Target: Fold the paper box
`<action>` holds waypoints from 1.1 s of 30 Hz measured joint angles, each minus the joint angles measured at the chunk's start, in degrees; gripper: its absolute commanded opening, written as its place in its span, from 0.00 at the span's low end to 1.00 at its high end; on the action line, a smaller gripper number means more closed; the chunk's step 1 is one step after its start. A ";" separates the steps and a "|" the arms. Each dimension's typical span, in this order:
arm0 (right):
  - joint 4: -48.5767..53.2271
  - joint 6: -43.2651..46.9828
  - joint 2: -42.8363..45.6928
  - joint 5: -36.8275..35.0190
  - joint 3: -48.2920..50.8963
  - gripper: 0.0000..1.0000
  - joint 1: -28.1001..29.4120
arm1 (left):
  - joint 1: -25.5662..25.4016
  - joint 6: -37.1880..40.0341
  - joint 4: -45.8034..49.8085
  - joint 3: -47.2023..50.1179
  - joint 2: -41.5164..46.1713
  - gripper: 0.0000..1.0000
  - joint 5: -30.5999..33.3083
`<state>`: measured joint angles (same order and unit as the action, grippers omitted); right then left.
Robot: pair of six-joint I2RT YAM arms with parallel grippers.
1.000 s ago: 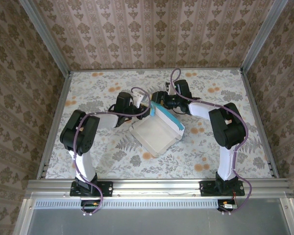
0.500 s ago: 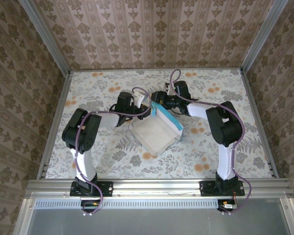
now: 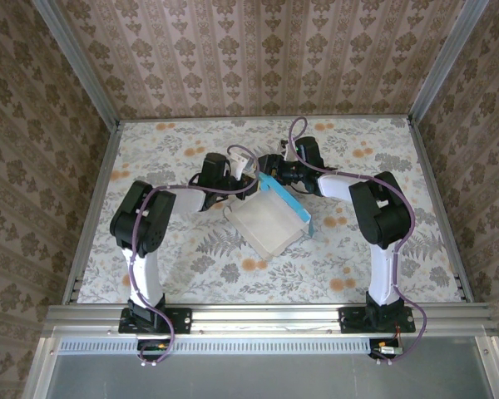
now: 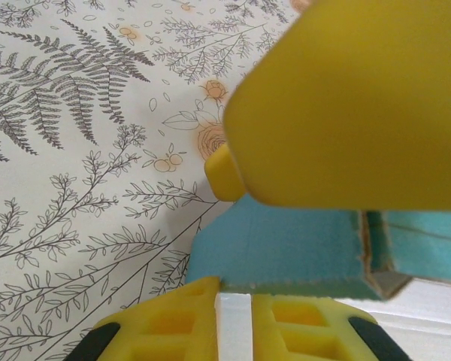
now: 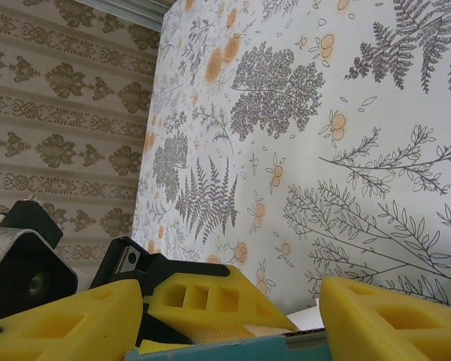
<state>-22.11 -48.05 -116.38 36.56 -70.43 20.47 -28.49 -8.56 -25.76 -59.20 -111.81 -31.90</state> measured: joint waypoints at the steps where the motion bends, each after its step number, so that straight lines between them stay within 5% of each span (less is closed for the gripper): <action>1: -0.20 -0.04 -0.07 0.00 -0.04 0.61 -0.04 | 0.00 -0.02 0.00 -0.15 -0.04 0.16 0.15; 18: -4.55 -3.10 -3.50 4.94 -2.27 0.52 -1.22 | -0.68 0.24 -0.90 -2.60 -1.07 0.27 0.83; 33: -4.96 -4.70 -4.28 6.12 -2.97 0.51 -2.23 | -1.66 4.00 -0.13 -4.87 -2.78 0.13 3.76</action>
<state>-27.07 -52.75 -120.66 42.68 -73.41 18.24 -30.15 -4.56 -25.89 -64.07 -114.59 -28.14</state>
